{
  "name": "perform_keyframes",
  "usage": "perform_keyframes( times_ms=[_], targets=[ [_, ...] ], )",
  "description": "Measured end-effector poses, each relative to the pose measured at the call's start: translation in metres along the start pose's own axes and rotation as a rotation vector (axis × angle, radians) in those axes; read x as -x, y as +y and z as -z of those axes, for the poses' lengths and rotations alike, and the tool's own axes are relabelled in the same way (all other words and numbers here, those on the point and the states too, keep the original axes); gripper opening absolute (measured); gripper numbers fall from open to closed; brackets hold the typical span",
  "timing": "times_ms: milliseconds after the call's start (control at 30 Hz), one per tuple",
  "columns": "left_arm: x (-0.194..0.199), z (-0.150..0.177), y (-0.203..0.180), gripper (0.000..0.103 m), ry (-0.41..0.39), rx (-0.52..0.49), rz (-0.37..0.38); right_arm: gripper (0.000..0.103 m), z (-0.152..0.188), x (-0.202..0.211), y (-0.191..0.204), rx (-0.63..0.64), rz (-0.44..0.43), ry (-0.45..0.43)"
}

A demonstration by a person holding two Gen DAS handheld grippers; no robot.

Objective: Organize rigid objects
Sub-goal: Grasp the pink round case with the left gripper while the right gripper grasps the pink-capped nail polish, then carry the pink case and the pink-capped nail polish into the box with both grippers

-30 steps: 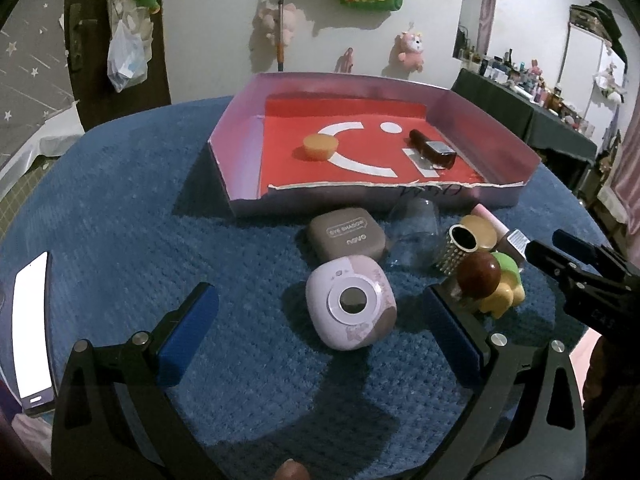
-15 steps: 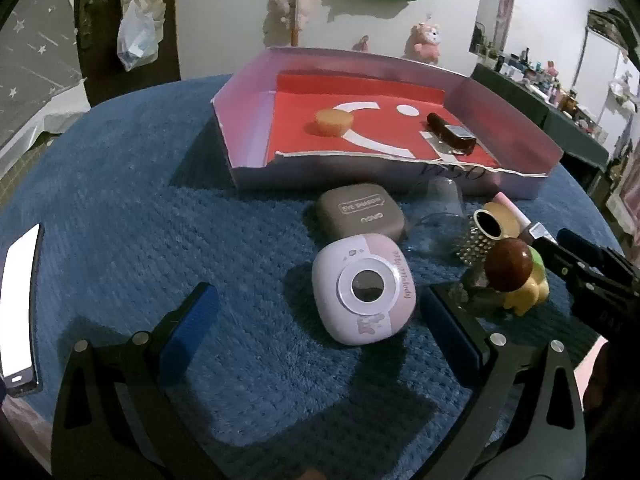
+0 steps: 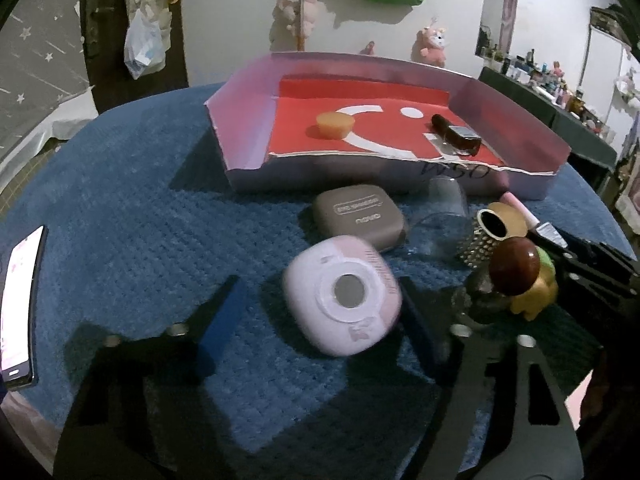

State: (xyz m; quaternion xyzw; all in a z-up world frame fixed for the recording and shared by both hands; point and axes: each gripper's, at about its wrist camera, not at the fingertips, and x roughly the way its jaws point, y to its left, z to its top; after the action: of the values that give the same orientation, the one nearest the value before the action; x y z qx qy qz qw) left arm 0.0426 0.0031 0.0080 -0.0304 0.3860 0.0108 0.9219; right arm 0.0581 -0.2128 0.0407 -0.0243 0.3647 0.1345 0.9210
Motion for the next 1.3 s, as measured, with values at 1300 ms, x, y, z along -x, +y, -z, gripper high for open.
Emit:
perform_keyframes(
  times_ms=[1300],
  targets=[
    [0.024, -0.022, 0.008, 0.053, -0.049, -0.003, 0.106, 0.039, 0.000, 0.038, 0.000, -0.122, -0.139, 0.000]
  ],
)
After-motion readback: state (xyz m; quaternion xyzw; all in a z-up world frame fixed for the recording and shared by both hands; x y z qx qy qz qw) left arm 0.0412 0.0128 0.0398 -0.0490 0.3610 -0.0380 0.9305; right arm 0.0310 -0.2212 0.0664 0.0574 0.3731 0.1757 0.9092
